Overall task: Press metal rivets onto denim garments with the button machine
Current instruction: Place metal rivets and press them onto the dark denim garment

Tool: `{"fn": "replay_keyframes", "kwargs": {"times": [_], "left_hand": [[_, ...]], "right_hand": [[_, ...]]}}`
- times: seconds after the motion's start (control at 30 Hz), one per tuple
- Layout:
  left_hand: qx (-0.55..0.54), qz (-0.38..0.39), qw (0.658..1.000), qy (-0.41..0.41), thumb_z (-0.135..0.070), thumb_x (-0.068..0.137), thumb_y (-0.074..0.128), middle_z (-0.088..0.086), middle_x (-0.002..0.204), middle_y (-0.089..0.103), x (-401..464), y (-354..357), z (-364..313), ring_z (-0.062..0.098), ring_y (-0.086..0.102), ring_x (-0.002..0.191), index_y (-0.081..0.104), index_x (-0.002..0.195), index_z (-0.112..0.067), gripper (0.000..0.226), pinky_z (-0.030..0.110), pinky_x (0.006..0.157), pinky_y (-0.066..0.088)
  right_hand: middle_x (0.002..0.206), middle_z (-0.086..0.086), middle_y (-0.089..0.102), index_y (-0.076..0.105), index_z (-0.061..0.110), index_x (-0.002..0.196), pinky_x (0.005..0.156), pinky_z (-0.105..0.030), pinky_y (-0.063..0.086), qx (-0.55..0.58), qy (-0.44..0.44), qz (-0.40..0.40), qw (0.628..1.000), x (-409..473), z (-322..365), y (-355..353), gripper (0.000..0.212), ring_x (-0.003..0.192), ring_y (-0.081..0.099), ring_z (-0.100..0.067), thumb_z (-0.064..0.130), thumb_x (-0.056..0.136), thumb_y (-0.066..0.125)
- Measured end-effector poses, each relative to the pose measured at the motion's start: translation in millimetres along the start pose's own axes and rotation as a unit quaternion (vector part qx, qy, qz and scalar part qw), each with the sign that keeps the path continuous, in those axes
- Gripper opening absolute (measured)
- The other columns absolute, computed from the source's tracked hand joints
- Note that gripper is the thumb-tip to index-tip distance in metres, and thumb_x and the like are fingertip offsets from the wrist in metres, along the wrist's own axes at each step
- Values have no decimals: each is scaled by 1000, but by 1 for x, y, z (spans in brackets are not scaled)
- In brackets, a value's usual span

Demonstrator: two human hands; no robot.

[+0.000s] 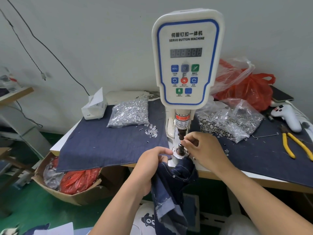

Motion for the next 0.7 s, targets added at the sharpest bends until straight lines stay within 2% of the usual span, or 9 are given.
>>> {"fn": "replay_keyframes", "kwargs": {"times": [0.17,0.3,0.4,0.5,0.63,0.7], "left_hand": [[-6,12,1000,13,-16,96,51,0,60,43,-1,-3,-1,19,42,51,78,72,-25,37,28,56,39],[-17,16,1000,17,-17,96,51,0,60,43,-2,-1,-2,24,45,60,78,77,-24,34,29,57,38],[-20,17,999,17,-17,97,50,0,60,45,-3,1,-1,24,46,61,78,86,-20,30,28,57,39],[-30,21,999,18,-18,98,50,1,59,45,-4,3,-1,21,46,55,75,91,-16,26,29,56,40],[-39,29,999,21,-18,97,51,1,59,46,-5,6,-2,20,45,53,77,84,-19,29,28,55,41],[-46,33,998,20,-18,96,52,1,59,46,-6,7,-3,19,46,51,78,82,-20,30,27,53,42]], "right_hand": [[63,25,60,62,36,78,66,-4,39,-33,-35,18,999,4,7,-4,20,73,59,15,30,93,74],[58,19,64,60,40,72,64,-9,43,-19,-29,26,999,6,6,-5,28,64,64,7,30,92,76],[64,29,67,62,43,70,70,-25,55,15,-12,29,999,5,3,-5,30,59,68,2,28,91,78],[61,29,66,65,43,73,78,-33,58,27,-5,22,999,6,3,-5,28,66,70,0,27,89,80],[63,25,67,71,37,77,79,-33,58,43,3,26,999,6,1,-4,18,68,70,0,26,88,81],[62,27,66,74,33,80,75,-27,55,43,2,35,998,6,0,-3,13,67,68,2,26,88,80]]}}
Point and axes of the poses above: each hand's wrist, its own x-axis towards the middle knuckle, its own y-axis out of the palm, z = x × y, the point moved 7 cm from there along x, towards the middle knuckle
